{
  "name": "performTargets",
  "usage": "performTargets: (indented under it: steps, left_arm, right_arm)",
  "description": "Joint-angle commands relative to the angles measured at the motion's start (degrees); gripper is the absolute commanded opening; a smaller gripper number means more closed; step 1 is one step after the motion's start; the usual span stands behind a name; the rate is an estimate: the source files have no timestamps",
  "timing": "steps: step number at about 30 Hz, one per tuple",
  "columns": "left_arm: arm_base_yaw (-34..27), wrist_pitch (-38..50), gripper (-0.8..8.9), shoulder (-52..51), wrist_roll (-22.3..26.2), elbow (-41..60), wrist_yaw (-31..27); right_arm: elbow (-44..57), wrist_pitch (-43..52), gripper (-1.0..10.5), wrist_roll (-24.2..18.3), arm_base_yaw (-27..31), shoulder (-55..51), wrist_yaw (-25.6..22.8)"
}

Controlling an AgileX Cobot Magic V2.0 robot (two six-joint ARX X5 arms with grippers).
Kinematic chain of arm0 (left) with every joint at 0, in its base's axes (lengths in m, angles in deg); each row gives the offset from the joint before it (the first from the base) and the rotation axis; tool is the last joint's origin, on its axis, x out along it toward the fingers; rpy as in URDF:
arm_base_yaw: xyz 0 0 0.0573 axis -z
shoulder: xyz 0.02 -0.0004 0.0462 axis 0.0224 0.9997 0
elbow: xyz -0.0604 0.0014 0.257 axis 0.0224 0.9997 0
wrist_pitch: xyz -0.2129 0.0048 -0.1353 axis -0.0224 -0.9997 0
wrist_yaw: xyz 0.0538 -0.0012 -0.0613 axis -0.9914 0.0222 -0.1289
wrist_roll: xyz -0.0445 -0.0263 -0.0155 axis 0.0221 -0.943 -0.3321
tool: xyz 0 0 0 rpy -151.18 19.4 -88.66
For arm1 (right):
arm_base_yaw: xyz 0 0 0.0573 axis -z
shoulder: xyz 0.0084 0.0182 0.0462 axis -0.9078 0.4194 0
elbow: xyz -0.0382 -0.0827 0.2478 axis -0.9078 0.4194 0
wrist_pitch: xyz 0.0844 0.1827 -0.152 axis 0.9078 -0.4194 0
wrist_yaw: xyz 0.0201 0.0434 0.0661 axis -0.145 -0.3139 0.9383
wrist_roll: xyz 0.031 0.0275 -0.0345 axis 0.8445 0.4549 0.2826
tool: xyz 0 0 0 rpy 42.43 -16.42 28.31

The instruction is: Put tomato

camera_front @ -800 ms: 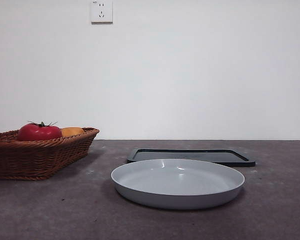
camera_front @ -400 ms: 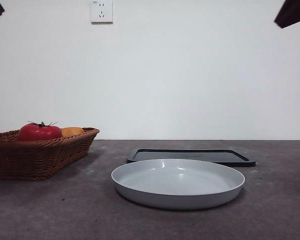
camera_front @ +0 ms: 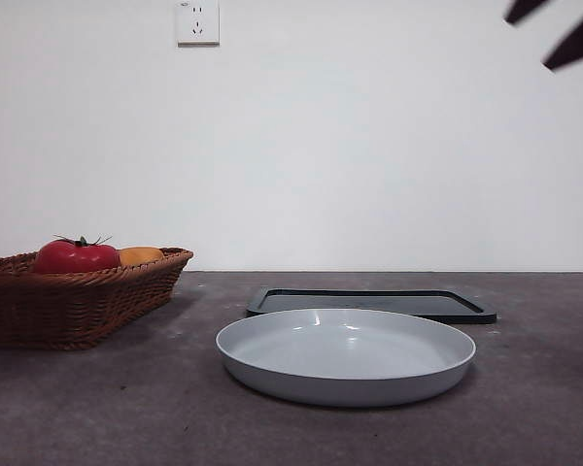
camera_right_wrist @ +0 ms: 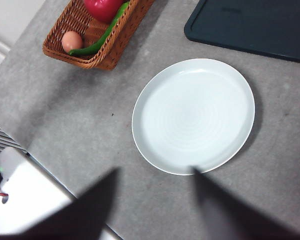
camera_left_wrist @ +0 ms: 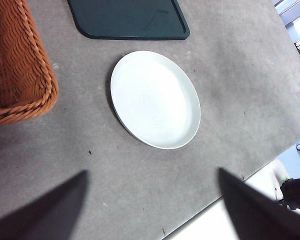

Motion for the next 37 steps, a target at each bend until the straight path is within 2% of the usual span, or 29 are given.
performTargets:
  steps: [1,7,10,14,20,23,29,37]
  left_arm:
    - [0.2,0.5,5.85,0.3,0.0,-1.0,0.3]
    - [0.2,0.4,5.94,1.7,-1.2,-1.2,0.1]
    - [0.2,0.3,5.94,4.1,-1.4,-1.7,-1.8]
    - [0.2,-1.0,5.94,10.1,-0.7,-4.5,-9.0]
    - [0.2,-3.4,5.94,23.9,3.7,-13.7,-22.5]
    - [0.0,-3.9,5.94,31.2,5.2,-19.0,-26.1]
    - [-1.1,-4.1,5.94,45.8,7.1,-30.7,-29.1]
    - [-2.7,-2.2,5.93,57.1,8.6,-40.2,-29.9]
  right_arm:
    - [-0.8,0.3,6.0,1.4,-0.5,0.3,0.0]
    - [-0.8,0.2,6.1,1.4,-0.5,0.3,0.1]
    - [-0.9,0.2,6.1,1.5,-0.5,0.3,0.0]
    - [-1.1,0.2,6.1,1.7,-0.5,0.3,0.0]
    - [-1.1,0.2,6.1,1.9,-0.5,0.3,0.1]
    - [-1.1,0.2,6.1,1.9,-0.5,0.3,0.1]
    - [-1.1,0.5,6.1,1.9,-0.5,0.3,0.0]
    - [-1.1,0.7,6.1,1.9,-0.5,0.3,0.0]
